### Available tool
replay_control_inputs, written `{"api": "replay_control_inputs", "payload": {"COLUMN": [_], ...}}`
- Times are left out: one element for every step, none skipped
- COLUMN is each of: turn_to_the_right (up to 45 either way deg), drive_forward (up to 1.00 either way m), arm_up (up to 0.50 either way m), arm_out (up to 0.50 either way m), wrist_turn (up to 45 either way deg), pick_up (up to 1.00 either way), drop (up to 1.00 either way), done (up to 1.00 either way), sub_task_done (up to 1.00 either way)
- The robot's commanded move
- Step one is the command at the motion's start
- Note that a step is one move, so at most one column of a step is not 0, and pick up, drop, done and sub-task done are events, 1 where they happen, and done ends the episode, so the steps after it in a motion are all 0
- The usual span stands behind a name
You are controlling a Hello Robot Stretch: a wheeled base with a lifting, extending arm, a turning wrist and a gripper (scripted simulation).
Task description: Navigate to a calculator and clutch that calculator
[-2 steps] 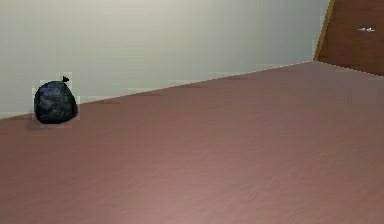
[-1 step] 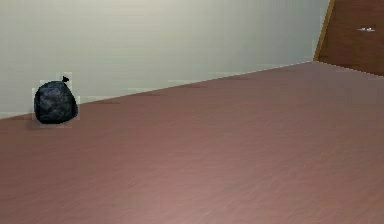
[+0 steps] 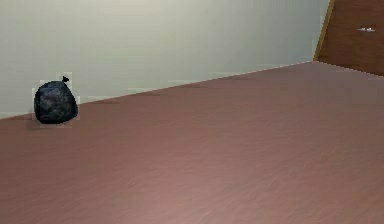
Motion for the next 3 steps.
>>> {"api": "replay_control_inputs", "payload": {"turn_to_the_right": [0.0,0.0,0.0], "drive_forward": [0.00,0.00,0.00], "arm_up": [0.00,-0.30,0.00], "arm_out": [0.00,0.00,0.00], "wrist_turn": [30.0,0.0,0.0], "pick_up": [0.00,0.00,1.00], "drop": [0.00,0.00,0.00], "done": [0.00,0.00,0.00], "sub_task_done": [0.00,0.00,0.00]}}
